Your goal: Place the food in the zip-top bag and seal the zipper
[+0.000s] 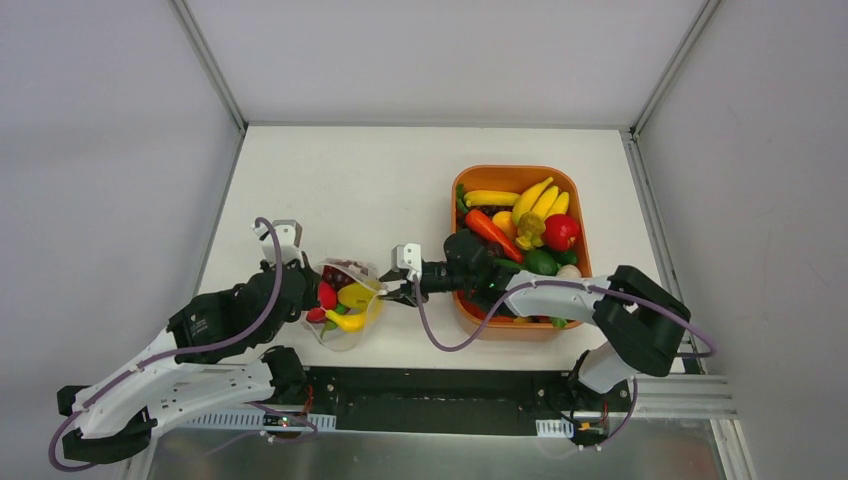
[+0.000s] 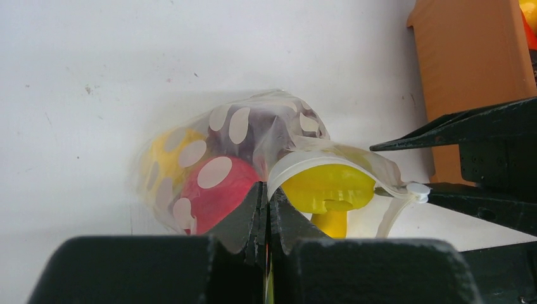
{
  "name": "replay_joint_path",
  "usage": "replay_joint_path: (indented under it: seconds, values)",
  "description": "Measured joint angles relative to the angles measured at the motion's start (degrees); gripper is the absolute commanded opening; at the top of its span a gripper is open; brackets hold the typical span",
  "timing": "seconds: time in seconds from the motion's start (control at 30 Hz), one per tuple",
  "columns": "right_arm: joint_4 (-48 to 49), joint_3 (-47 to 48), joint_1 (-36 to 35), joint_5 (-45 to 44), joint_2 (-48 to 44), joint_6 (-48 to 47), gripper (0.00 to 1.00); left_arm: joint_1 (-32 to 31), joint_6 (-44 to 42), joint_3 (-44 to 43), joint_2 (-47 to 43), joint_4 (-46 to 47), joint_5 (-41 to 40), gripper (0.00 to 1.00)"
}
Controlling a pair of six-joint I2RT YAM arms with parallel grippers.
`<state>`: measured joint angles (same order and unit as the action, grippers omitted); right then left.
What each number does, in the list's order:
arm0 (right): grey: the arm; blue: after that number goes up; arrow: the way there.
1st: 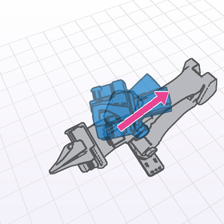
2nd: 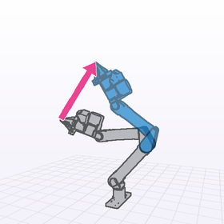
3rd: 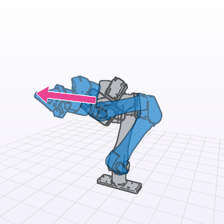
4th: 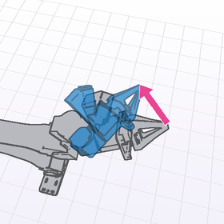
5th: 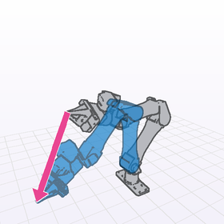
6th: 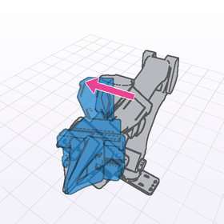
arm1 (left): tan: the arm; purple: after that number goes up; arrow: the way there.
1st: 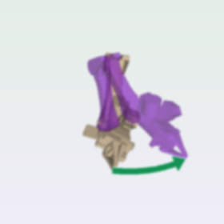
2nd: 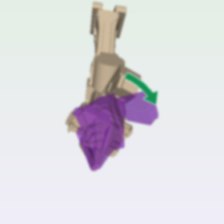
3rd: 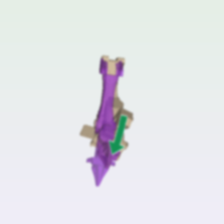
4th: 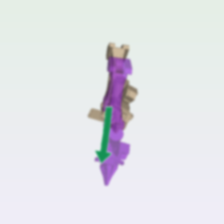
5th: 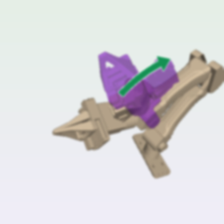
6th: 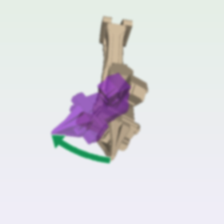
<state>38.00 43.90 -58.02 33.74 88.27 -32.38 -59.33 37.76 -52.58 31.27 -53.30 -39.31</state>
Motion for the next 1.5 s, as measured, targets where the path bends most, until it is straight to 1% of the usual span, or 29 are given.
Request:
replay_joint_path:
  seconds: [0.03,0.07,0.13,0.2,0.3,0.43,0.5,0.57,0.73,1.0,1.13,1.17,1.2,1.23,1.3,1.37,1.43,1.5]
  values:
    - [0.24,0.2,-0.04,-0.04,0.48,0.15,0.34,0.0,-0.02,0.0,0.09,0.0,0.0,0.0]
    - [0.7,0.31,-0.15,-0.13,1.05,0.42,0.33,0.0,-0.02,0.0,0.17,0.0,0.0,0.0]
    - [1.51,0.28,-0.33,-0.57,1.97,0.83,0.26,0.0,-0.02,0.0,0.28,0.0,0.0,0.0]
    - [2.73,0.17,-0.44,-1.42,2.36,1.11,0.23,0.0,-0.02,0.02,0.28,0.0,-0.04,0.01]
    - [5.05,-0.42,-0.48,-2.62,2.36,1.55,0.13,0.0,0.0,0.02,0.28,0.0,-0.24,0.01]
    - [7.74,-1.7,-0.48,-3.54,2.34,2.69,0.08,0.0,0.0,0.02,0.28,0.0,-0.35,0.01]
    - [8.87,-2.19,-0.48,-3.61,2.32,3.48,0.03,0.0,0.0,0.02,0.28,0.0,-0.39,0.01]
    - [9.55,-2.58,-0.48,-3.69,2.1,4.22,0.0,0.0,0.0,0.02,0.28,0.0,-0.42,0.01]
    - [10.73,-4.11,-0.48,-4.35,-0.24,6.38,0.0,0.0,0.04,0.02,0.26,0.0,-0.46,0.03]
    - [10.93,-7.1,-0.48,-4.85,-9.64,11.15,0.0,0.0,-0.7,-0.13,0.22,-0.13,-0.39,0.22]
    - [7.56,-7.26,-0.48,-5.75,-15.72,13.9,0.0,0.0,-1.7,-2.67,1.25,-1.9,-0.42,0.29]
    - [6.05,-7.08,-0.48,-5.99,-17.03,14.51,0.0,0.0,-2.23,-3.65,1.62,-2.54,-0.42,0.32]
    - [4.26,-6.6,-0.48,-6.14,-17.94,15.19,0.0,0.0,-2.71,-4.74,2.03,-3.28,-0.48,0.4]
    - [2.43,-5.9,-0.48,-6.36,-18.43,15.74,0.0,0.0,-3.19,-5.92,2.51,-4.04,-0.7,0.44]
    - [-1.09,-4.22,-0.48,-6.78,-18.47,16.7,0.0,0.0,-4.66,-7.82,3.21,-4.98,-1.14,0.53]
    - [-4.5,-2.89,-0.46,-7.13,-18.47,17.4,0.0,0.0,-6.62,-9.64,3.67,-5.38,-1.22,0.64]
    - [-7.23,-1.92,-0.46,-7.3,-18.47,18.1,0.0,0.0,-8.9,-10.86,3.74,-5.03,-0.63,0.69]
    - [-9.03,-1.4,-0.39,-7.3,-18.47,18.51,0.0,0.0,-11.08,-11.3,3.67,-3.41,0.66,0.71]
